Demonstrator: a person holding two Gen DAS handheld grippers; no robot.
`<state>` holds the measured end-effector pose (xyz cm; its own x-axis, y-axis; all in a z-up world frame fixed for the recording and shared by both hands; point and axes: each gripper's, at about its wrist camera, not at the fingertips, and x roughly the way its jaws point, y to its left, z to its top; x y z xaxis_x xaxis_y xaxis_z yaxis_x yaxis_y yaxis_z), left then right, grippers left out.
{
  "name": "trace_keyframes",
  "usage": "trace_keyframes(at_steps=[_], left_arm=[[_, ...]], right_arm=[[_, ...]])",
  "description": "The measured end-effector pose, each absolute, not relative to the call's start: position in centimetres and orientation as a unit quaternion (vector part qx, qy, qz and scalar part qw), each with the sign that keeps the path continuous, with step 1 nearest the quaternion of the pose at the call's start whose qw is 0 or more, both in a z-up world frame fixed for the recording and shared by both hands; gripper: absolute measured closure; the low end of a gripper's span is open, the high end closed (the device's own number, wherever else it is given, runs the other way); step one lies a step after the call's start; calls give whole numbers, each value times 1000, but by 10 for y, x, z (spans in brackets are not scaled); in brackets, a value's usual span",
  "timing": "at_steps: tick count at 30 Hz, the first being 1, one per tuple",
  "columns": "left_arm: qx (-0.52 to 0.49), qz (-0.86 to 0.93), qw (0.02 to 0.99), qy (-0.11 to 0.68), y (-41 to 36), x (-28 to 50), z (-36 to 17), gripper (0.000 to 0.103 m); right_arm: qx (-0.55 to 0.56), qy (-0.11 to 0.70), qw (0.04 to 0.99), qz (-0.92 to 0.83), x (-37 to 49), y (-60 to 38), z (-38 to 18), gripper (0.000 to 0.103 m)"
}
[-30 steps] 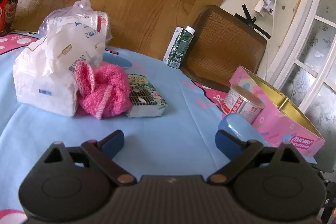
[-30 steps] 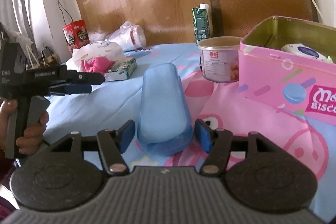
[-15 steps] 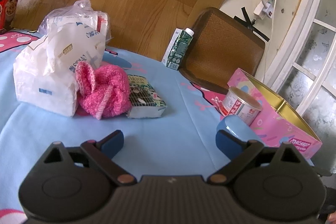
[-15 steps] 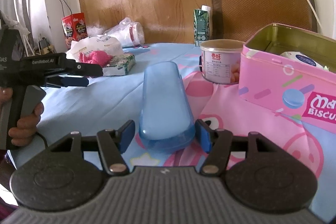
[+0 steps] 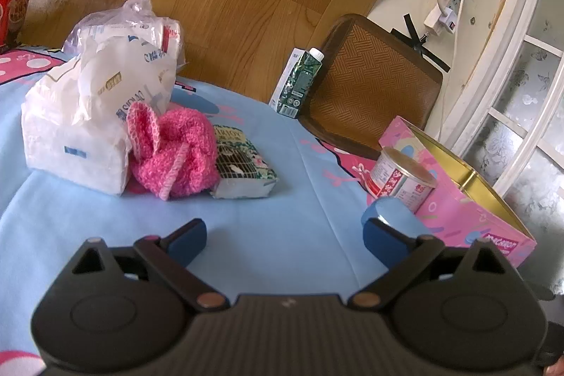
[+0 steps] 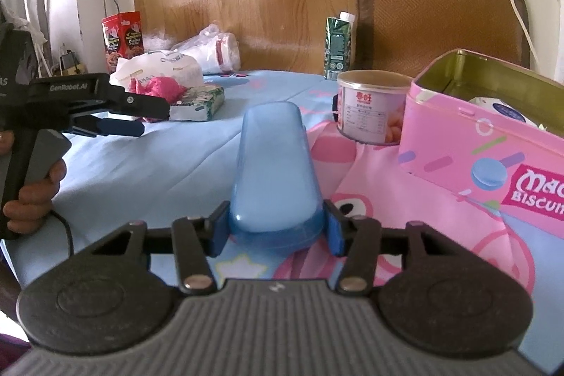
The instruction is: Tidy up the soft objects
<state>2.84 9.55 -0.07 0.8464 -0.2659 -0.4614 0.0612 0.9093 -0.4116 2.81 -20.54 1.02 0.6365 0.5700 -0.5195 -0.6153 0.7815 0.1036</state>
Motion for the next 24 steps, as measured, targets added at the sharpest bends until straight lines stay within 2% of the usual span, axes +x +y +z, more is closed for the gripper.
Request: trace_keyframes(at_steps=[11, 14, 18, 24], left_arm=[[-192, -109, 939, 264, 93, 29, 1, 2], [-191, -123, 938, 261, 85, 28, 5, 1], [-218, -183, 920, 269, 65, 34, 10, 1], [-170, -229, 912, 296, 15, 42, 23, 1]], right_arm=[[-79, 263, 894, 354, -5, -250, 13, 47], [-94, 251, 911, 312, -11, -270, 15, 39], [-50, 264, 926, 264, -8, -299, 15, 38], [-44, 257, 923, 284, -11, -293, 13, 36]])
